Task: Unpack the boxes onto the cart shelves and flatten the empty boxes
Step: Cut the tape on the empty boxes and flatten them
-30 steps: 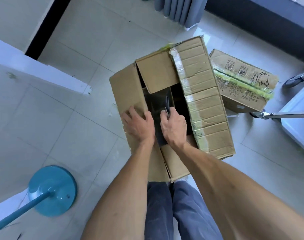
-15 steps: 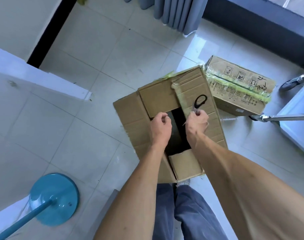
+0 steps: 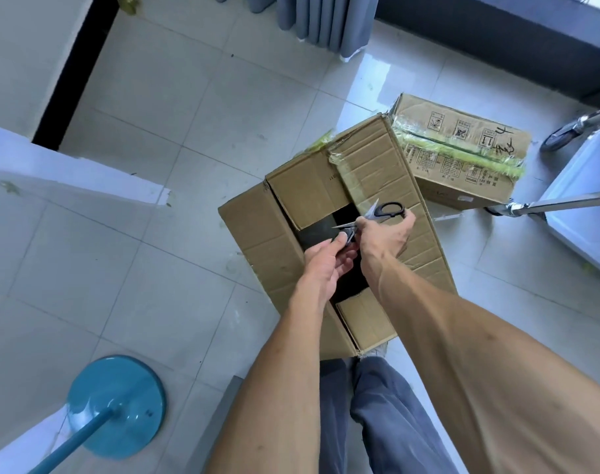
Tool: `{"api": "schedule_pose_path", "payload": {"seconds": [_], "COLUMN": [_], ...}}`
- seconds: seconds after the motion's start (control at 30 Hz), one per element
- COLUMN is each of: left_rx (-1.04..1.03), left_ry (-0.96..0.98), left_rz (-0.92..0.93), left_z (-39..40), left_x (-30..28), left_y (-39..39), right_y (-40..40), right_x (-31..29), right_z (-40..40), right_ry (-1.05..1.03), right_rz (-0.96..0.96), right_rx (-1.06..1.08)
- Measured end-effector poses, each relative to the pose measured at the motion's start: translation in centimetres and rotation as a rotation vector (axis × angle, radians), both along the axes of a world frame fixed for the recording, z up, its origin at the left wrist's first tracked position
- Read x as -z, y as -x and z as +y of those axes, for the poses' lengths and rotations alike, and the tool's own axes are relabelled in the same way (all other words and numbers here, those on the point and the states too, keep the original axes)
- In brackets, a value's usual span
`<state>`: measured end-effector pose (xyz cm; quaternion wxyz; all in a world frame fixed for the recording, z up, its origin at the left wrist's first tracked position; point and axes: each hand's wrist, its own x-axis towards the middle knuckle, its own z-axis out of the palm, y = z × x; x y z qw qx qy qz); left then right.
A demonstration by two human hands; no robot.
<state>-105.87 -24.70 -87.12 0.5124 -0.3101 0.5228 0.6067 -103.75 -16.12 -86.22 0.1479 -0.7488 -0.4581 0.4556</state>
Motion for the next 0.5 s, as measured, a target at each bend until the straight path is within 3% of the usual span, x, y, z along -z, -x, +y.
{"api": "schedule_pose_path", "payload": {"seconds": [0.07, 0.17, 0.27, 0.37, 0.5], "left_rx": [0.066, 0.156, 0.127, 0.077, 0.056], "left_ry": [0.046, 0.116, 0.171, 0.195, 0.2], "left_rz": [0.076, 0.166, 0.184, 0.183, 0.219], "left_z": [-0.3, -0.5, -0.9, -1.3, -1.4], "left_x": [0.4, 0.8, 1.2, 1.5, 1.5], "left_y": [0.2, 0.1, 0.2, 0.8, 1.1], "right_y": [0.2, 0.2, 0.3, 0.5, 0.4], "right_x": [-0.3, -0.5, -0.5, -0.5, -0.8], "right_z": [-0.2, -0.8, -1.5, -1.4, -1.3], "right_ry": [-0.05, -0.185, -0.263, -0.243, -0.165], "right_rz": [-0.089, -0.372, -0.585, -0.627, -0.482], "right_rx": [-0.102, -0.414, -0.624, -0.731, -0.676]}}
